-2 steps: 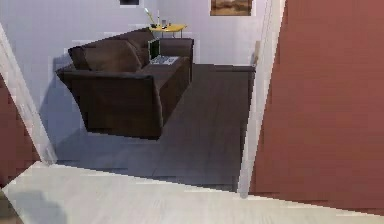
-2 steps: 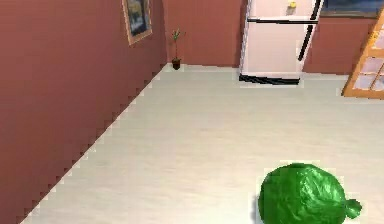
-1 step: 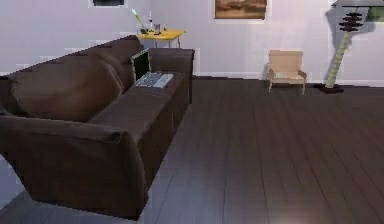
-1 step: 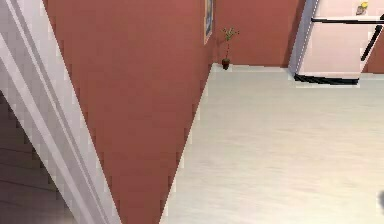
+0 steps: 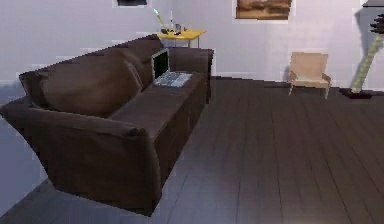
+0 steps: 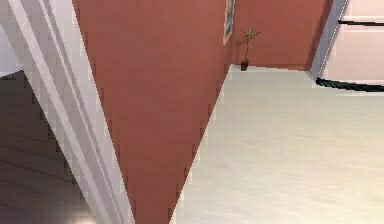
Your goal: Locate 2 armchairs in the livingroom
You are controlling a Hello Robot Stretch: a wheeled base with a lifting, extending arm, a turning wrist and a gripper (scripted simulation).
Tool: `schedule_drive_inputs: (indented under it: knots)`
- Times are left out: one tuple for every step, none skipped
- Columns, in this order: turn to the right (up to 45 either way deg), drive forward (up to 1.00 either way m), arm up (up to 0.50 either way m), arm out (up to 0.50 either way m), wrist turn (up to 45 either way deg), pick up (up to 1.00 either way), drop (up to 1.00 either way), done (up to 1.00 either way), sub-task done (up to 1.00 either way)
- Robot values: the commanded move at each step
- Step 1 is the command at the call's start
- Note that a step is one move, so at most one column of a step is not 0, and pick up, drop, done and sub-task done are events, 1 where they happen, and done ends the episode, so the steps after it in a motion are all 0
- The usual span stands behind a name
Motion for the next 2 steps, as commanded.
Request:
schedule_drive_inputs:
  knots:
    - [0.0,0.15,0.0,0.0,0.0,0.0,0.0,0.0,0.0]
    - [-6.0,0.0,0.0,0.0,0.0,0.0,0.0,0.0,0.0]
